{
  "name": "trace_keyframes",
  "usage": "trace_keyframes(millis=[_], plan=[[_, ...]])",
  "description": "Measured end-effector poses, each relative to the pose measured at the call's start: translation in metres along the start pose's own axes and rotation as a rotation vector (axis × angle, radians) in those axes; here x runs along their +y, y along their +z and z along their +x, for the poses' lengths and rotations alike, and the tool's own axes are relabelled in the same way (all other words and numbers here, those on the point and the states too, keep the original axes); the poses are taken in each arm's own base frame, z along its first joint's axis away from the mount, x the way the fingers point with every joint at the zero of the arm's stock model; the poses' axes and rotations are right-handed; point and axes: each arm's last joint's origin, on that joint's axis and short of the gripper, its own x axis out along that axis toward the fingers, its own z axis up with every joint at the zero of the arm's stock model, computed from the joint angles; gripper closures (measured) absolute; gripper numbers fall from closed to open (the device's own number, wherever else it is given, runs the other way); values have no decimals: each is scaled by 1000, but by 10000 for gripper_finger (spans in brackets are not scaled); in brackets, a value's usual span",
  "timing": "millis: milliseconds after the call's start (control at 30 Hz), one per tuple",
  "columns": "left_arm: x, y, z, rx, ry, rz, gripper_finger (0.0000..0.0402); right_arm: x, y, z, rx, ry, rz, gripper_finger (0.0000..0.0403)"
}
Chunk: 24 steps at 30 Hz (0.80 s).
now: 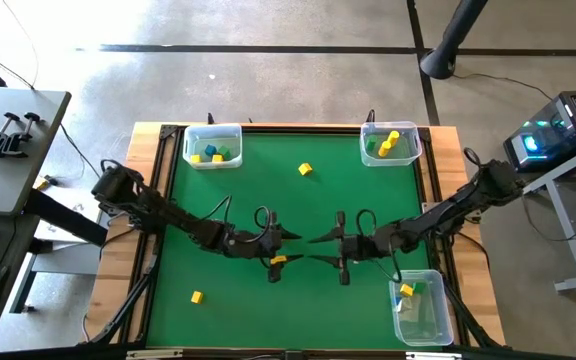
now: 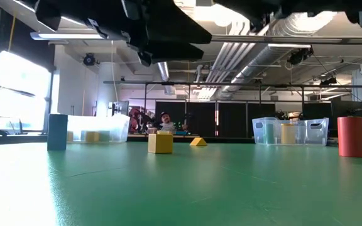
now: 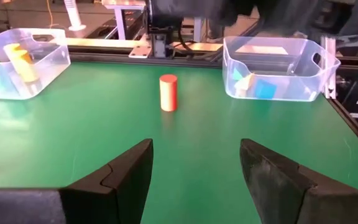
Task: Sort blocks by size
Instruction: Put the blue cylindrical block into the top right transparent bin
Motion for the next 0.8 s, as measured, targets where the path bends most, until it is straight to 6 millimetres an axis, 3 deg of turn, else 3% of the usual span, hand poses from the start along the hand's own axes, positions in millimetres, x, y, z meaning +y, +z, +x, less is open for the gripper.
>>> trace_keyframes(millis=[333,633,800], plan=[[-18,17,-28,-28,8,34,174,14,26,7,-39,22,-113,178],[-40,27,-87,-13,244,85,174,31,31,2,-40,80,-126,171],[-45,21,-123,-5,370,63,174,31,29,2,-20,85,-91,171]])
